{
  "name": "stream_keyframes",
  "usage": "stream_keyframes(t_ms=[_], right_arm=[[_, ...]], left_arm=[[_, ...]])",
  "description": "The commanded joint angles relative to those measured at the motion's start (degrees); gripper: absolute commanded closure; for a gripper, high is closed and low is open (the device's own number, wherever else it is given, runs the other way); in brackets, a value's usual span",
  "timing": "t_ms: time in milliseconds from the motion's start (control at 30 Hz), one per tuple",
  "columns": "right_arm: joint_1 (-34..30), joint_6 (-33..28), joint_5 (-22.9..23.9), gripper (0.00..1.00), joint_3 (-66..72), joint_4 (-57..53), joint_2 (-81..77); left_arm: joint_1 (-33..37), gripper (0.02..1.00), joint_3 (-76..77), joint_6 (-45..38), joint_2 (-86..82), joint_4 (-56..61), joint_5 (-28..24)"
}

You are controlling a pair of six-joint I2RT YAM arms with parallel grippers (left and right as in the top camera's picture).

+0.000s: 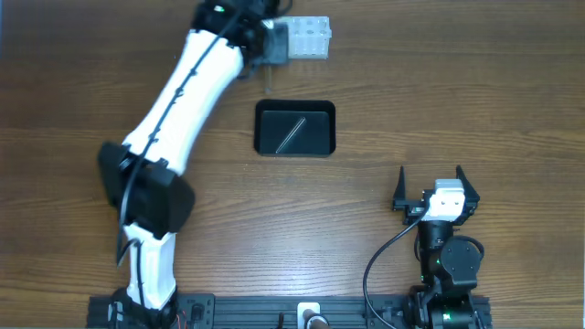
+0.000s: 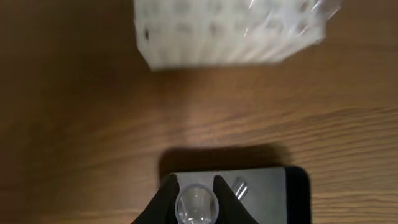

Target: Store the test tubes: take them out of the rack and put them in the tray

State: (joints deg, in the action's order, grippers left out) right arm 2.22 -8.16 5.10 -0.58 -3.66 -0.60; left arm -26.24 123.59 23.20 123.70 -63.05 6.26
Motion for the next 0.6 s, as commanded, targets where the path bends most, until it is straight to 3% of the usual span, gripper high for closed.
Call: stream_keyframes(t_ms=[33,600], right_arm=[[-0.4,-0.3,0.5,0.007,0.3,-0.2,0.2],[-0.4,-0.3,0.5,0.007,0.3,-0.2,0.2]], left_arm=[[-1.5,0.89,-0.2,6.3,3.8,-1.0,1.5],[-2.2,0.86,-0.3,8.5,8.2,-8.3,0.5]])
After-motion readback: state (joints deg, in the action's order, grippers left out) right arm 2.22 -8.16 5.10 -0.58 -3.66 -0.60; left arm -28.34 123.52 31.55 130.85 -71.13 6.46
